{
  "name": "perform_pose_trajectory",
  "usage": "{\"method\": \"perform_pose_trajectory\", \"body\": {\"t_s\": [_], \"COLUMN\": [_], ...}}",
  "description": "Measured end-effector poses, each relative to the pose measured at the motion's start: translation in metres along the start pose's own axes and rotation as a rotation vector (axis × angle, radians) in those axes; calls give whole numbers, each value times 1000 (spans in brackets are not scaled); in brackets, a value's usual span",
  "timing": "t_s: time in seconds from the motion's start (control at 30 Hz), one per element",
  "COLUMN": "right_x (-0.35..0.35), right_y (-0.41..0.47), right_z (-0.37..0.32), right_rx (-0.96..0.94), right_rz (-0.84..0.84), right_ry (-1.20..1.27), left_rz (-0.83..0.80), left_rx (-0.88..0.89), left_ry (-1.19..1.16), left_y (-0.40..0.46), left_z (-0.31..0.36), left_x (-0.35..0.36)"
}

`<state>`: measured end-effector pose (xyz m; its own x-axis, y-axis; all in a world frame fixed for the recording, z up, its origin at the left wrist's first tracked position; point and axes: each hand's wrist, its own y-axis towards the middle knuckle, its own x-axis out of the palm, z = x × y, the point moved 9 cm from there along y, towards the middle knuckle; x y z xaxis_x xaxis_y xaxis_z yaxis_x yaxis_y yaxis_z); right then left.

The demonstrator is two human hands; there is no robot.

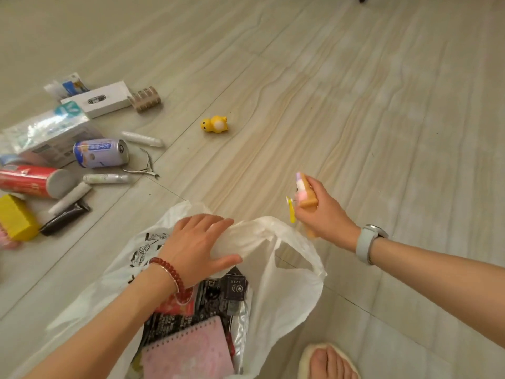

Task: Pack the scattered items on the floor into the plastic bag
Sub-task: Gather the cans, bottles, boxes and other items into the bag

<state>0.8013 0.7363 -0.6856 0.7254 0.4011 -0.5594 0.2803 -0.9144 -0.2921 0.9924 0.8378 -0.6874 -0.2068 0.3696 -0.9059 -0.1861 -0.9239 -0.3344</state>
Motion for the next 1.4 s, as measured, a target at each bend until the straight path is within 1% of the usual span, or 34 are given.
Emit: {"method": "perform_pose_trajectory", "body": {"t_s": [0.07, 0.13, 0.2, 0.27, 0.33, 0.4, 0.47, 0.53, 0.57, 0.67, 0.77, 0.8, 0.83, 0.97, 1.0, 1.03, 1.07, 1.17, 1.2, 1.3, 1.4], "right_x": [5, 18, 40, 67, 88, 99, 103, 106, 110, 127, 153, 158, 159, 150, 152, 159, 169, 210, 222, 248, 268], "right_y": [-12, -30, -52, -72, -90, -100, -102, -99, -98, -105, -119, -120, -119, -94, -87, -79, -72, -51, -47, -32, -21], "right_z": [-51, -93, -121, -134, -137, -136, -133, -126, -122, -120, -119, -124, -133, -170, -174, -174, -170, -132, -126, -138, -159], "right_rx": [-161, -300, -418, -480, -549, -621, -617, -554, -524, -543, -596, -628, -688, -991, -1022, -1022, -991, -816, -804, -835, -968], "right_rz": [1, -69, -180, -329, -453, -516, -520, -504, -507, -561, -683, -673, -621, -271, -230, -227, -269, -526, -557, -518, -459], "right_ry": [162, 190, 97, -10, -140, -259, -297, -311, -316, -329, -383, -384, -381, -480, -548, -639, -741, -977, -1016, -1045, -1104], "left_rz": [-26, 22, 72, 65, 5, -84, -157, -213, -214, -108, 42, 90, 131, 274, 302, 327, 351, 388, 375, 349, 403], "left_rx": [-56, -142, -218, -248, -231, -207, -162, -179, -197, -240, -366, -414, -456, -544, -564, -590, -625, -706, -711, -717, -766], "left_ry": [-18, -125, -197, -254, -382, -439, -342, -248, -236, -346, -529, -573, -598, -627, -626, -627, -630, -615, -588, -560, -643], "left_y": [-11, -14, -15, -16, -22, -38, -58, -81, -90, -104, -108, -109, -110, -109, -109, -110, -111, -113, -112, -109, -115], "left_z": [-16, -40, -59, -70, -69, -64, -61, -67, -72, -89, -114, -122, -129, -146, -149, -153, -157, -172, -177, -200, -240], "left_x": [11, 9, 0, -6, -5, 4, 19, 32, 34, 24, 6, 2, -2, -11, -11, -10, -9, -4, -3, -2, -2]}}
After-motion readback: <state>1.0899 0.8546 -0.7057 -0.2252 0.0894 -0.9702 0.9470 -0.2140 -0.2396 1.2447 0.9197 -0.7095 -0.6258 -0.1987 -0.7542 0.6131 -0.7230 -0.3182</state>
